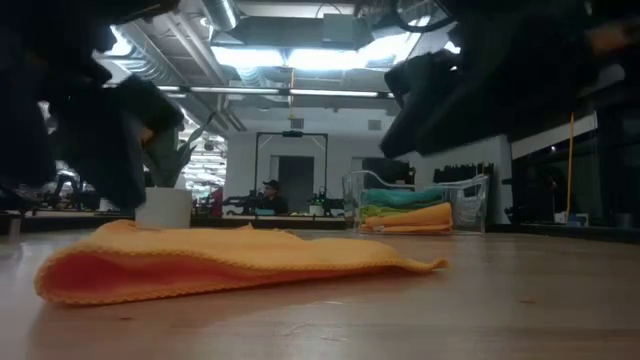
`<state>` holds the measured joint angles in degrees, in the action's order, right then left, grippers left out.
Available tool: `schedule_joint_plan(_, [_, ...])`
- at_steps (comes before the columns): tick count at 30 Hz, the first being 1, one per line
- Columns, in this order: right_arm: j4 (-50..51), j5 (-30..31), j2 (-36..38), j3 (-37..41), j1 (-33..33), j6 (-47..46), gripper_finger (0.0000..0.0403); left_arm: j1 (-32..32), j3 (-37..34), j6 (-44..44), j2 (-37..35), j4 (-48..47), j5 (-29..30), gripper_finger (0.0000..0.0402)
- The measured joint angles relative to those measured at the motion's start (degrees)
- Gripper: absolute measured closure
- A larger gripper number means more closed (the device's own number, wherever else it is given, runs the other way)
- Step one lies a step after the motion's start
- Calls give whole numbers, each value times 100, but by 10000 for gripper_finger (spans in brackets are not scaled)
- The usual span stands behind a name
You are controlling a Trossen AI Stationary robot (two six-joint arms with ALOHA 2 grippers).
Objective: Fold microfiber towels
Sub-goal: Fold the orange microfiber towel
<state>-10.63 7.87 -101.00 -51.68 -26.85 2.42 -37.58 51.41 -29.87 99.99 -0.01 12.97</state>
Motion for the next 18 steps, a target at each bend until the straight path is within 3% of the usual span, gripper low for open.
schedule_joint_plan(4, [-165, -62, -107, -7, 24, -489, 232, -37, 350, 27, 389, 2, -43, 205])
schedule_joint_plan(12, [-322, -291, -535, -5, 82, -282, 131, -37, 585, -5, 583, -170, 8, 201])
schedule_joint_plan(18, [-480, -137, -983, -11, 141, -71, 117, -48, 593, -114, 657, -294, 86, 200])
